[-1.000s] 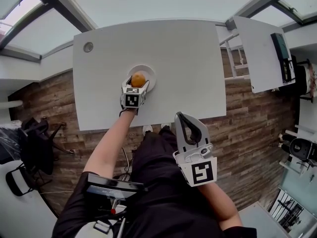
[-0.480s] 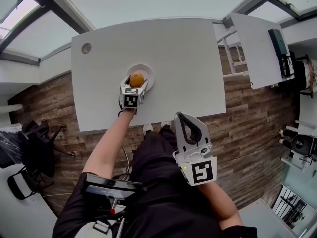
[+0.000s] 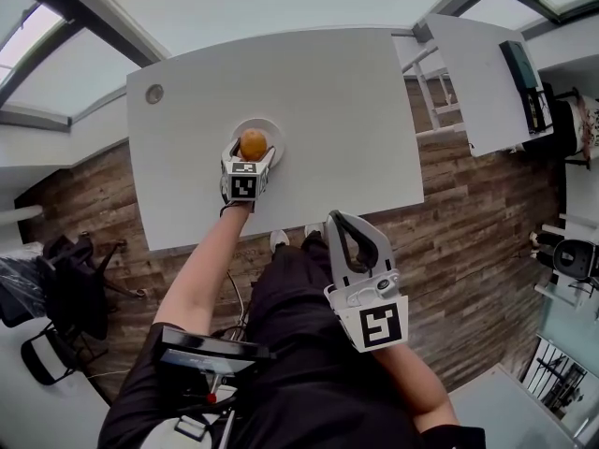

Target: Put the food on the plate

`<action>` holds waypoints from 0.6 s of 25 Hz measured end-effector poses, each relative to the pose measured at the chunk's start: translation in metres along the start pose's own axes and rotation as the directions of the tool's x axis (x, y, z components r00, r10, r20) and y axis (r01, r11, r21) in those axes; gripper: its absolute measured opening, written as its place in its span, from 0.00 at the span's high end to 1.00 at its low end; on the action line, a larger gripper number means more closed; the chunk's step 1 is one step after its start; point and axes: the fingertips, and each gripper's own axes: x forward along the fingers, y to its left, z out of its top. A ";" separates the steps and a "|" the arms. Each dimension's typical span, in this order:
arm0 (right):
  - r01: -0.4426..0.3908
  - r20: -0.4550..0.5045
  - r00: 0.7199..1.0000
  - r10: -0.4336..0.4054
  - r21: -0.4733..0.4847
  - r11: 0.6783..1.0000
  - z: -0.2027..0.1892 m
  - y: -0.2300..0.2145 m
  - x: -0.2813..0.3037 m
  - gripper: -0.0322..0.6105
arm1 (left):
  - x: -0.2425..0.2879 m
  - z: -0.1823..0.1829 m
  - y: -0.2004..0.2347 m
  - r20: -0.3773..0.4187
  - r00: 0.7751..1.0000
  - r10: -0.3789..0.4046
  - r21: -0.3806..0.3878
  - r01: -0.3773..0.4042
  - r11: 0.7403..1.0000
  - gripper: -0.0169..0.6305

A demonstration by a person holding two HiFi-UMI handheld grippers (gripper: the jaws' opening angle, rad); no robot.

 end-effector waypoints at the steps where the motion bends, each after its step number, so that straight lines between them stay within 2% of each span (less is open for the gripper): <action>1: 0.005 -0.001 1.000 -0.005 0.002 1.000 -0.001 -0.001 -0.002 0.95 | 0.000 0.000 0.000 0.000 1.000 0.002 -0.003 -0.002 1.000 0.40; 6: 0.009 0.007 1.000 -0.009 0.007 1.000 -0.002 -0.004 -0.010 0.95 | -0.004 -0.003 -0.007 -0.003 1.000 0.005 -0.005 -0.005 1.000 0.40; 10: 0.002 0.011 1.000 -0.002 0.003 1.000 -0.001 -0.002 -0.014 0.95 | -0.010 0.009 -0.008 0.044 0.999 0.016 -0.010 -0.015 1.000 0.40; 15: 0.001 0.016 1.000 -0.001 0.000 1.000 0.000 0.001 -0.018 0.95 | -0.015 0.002 -0.010 0.025 1.000 -0.002 0.008 0.001 1.000 0.40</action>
